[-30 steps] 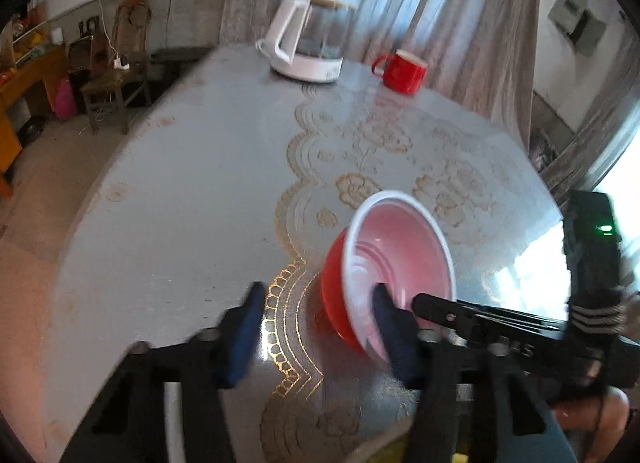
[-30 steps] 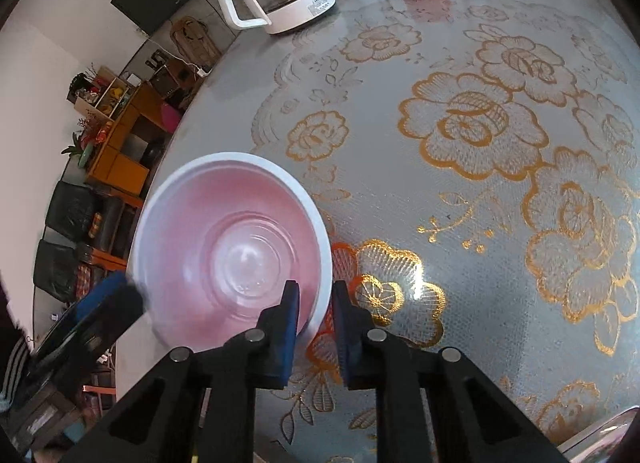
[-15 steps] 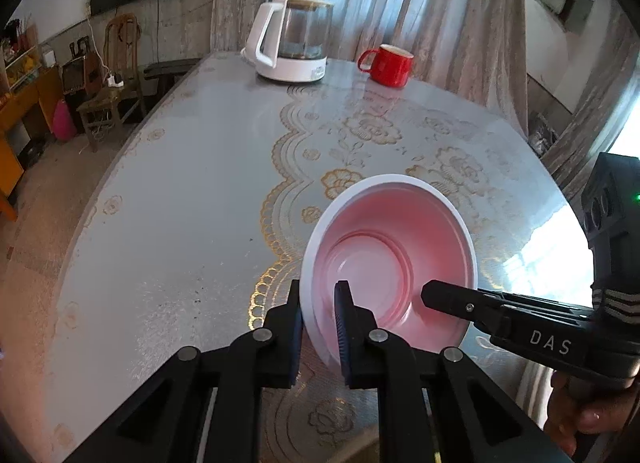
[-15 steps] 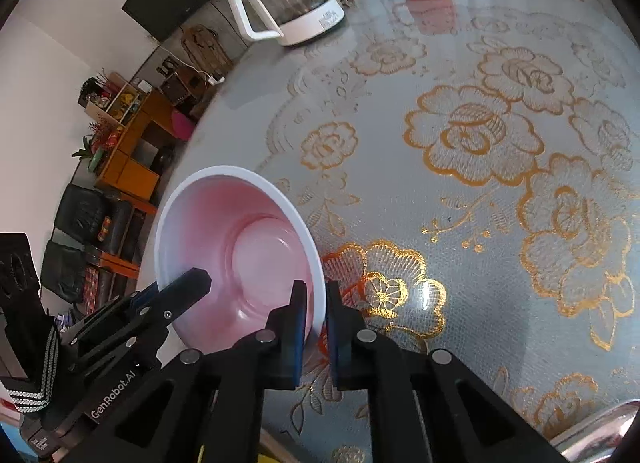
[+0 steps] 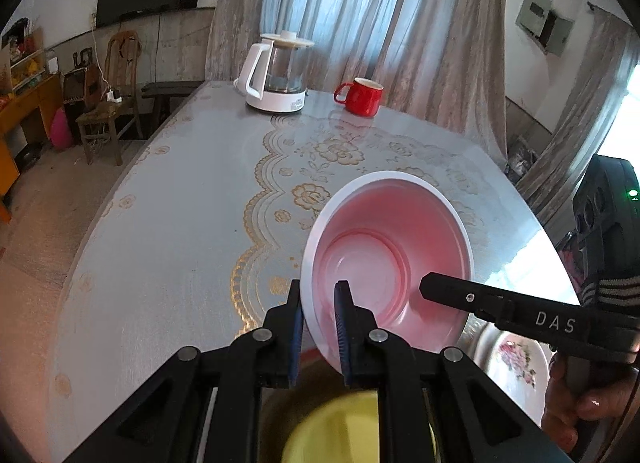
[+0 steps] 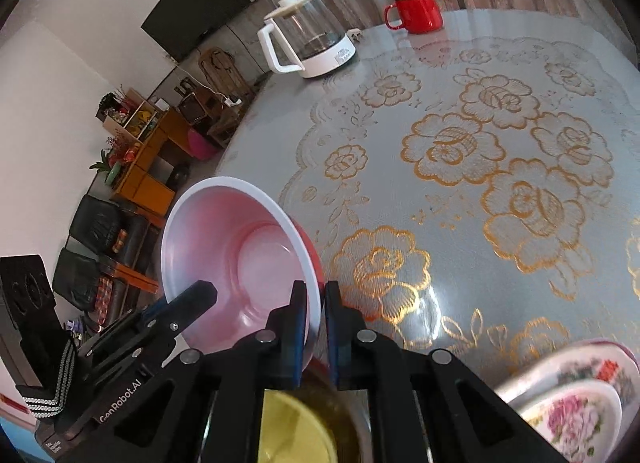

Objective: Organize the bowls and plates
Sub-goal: 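Carry the red-and-pink bowl with both grippers over the yellow bowl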

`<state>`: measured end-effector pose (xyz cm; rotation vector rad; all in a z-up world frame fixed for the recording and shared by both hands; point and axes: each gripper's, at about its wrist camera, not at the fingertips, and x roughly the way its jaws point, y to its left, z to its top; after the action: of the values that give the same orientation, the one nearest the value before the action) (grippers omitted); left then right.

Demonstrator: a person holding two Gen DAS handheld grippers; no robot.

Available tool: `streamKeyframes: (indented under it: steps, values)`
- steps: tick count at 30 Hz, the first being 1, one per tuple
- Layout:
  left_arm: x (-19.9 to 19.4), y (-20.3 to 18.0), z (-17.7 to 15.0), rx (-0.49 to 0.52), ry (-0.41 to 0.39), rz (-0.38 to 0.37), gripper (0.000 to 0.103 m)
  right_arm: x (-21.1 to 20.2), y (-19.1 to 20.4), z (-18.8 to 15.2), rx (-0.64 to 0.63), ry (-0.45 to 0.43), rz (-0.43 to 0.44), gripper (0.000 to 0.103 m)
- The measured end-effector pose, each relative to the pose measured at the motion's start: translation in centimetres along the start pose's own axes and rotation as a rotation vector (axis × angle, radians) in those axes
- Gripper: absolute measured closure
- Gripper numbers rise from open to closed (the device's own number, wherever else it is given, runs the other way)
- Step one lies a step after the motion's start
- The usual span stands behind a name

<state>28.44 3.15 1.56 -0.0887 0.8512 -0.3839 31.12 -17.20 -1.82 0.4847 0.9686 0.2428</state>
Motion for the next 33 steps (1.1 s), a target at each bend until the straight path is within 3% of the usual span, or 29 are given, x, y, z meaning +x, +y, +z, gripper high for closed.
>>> streamKeyframes:
  steps: [6, 17, 33]
  values:
    - [-2.8, -0.3, -2.3, -0.050, -0.048, -0.021, 0.088, -2.1, 0.4, -2.1, 0.005, -0.031, 0.020, 0.095]
    - [-6.0, -2.3, -6.0, -0.001, -0.098, 0.035, 0.088, -3.9, 0.2, -5.4, 0.022, -0.047, 0.066, 0.095]
    - [-7.8, -3.0, -9.1, -0.004, -0.099, 0.039, 0.088, -5.0, -0.3, -9.0, 0.016, -0.058, 0.070, 0.093]
